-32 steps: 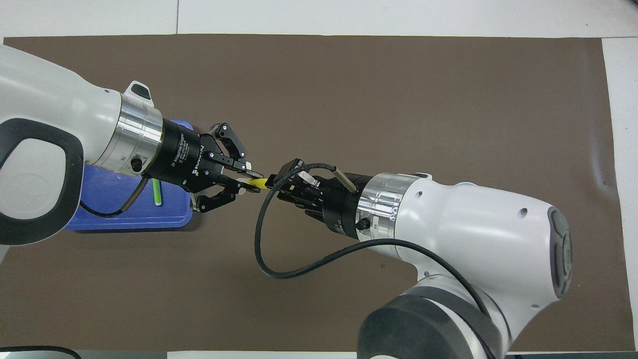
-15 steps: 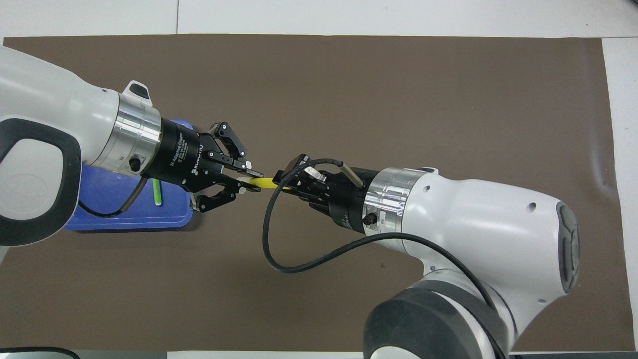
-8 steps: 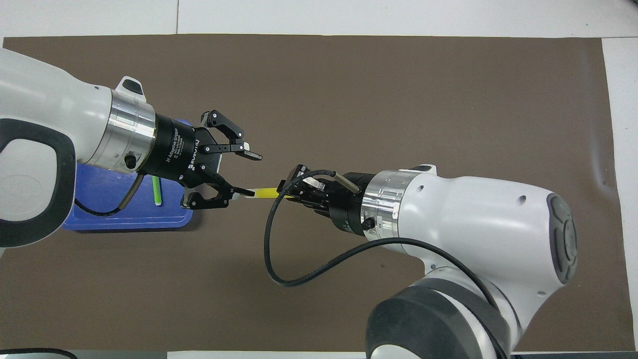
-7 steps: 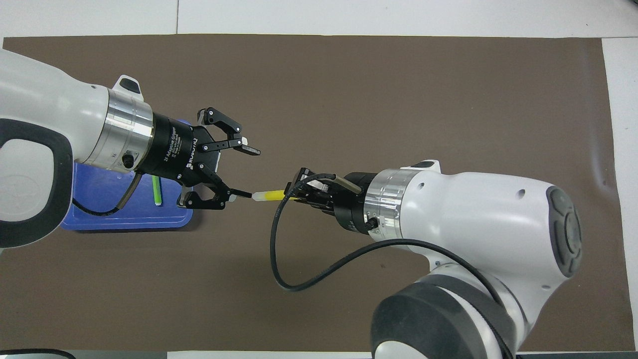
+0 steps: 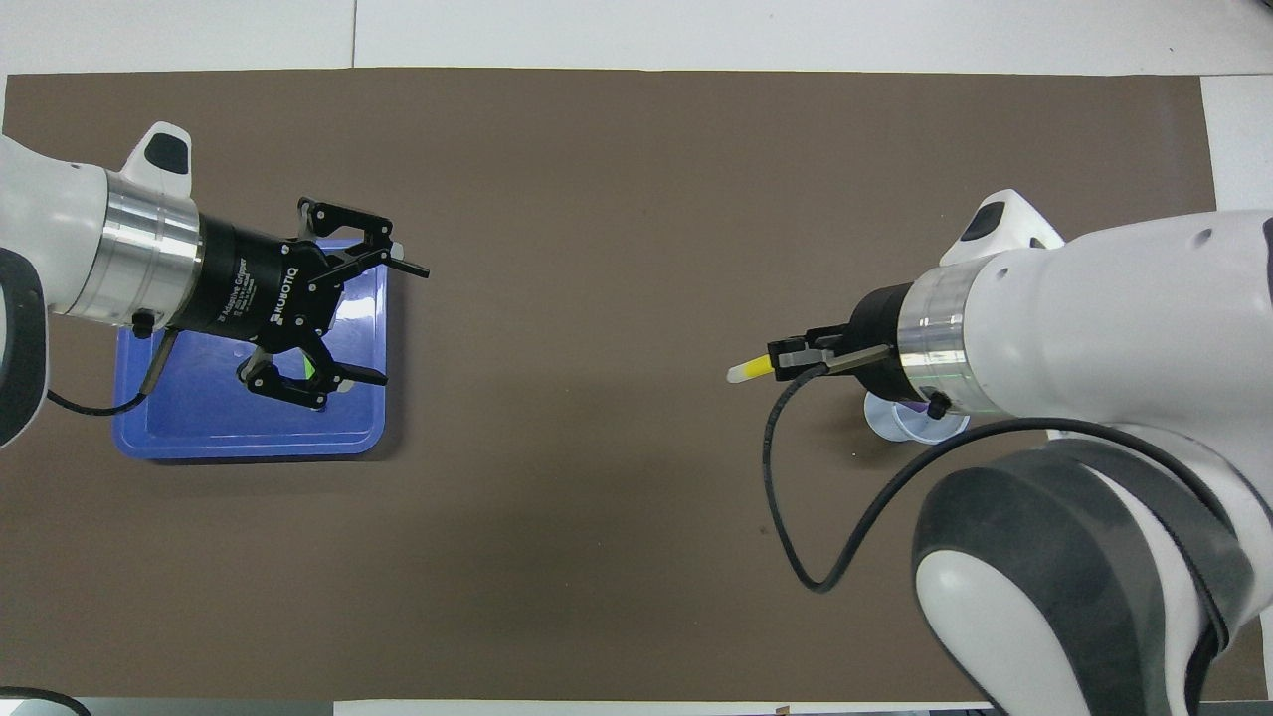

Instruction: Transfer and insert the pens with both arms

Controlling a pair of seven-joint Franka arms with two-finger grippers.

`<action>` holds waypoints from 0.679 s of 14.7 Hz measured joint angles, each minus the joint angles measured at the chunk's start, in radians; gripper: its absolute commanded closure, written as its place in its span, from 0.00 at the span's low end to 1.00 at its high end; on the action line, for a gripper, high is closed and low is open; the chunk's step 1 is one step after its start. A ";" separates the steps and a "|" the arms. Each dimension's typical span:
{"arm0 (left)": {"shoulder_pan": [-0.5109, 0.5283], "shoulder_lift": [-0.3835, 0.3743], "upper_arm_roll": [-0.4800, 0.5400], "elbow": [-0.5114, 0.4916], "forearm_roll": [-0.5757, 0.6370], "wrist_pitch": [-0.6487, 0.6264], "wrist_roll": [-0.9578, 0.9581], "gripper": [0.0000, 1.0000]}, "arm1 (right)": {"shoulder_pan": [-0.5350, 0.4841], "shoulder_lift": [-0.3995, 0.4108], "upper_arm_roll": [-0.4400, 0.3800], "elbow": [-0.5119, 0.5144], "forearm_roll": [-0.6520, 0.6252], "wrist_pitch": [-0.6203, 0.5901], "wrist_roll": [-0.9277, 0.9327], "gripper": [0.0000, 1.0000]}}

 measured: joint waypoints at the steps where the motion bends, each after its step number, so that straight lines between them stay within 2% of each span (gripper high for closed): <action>1: 0.011 -0.010 0.000 -0.019 0.038 -0.001 0.080 0.00 | -0.024 0.000 0.000 0.001 -0.065 -0.015 -0.074 1.00; 3: 0.038 -0.028 0.001 -0.057 0.110 -0.001 0.233 0.00 | -0.080 0.001 -0.001 0.002 -0.136 -0.048 -0.180 1.00; 7: 0.109 -0.042 0.003 -0.120 0.239 0.012 0.562 0.00 | -0.169 0.001 -0.004 -0.033 -0.187 -0.068 -0.308 1.00; 10: 0.131 -0.021 0.004 -0.185 0.343 0.121 0.764 0.00 | -0.176 -0.011 -0.004 -0.090 -0.192 -0.069 -0.329 1.00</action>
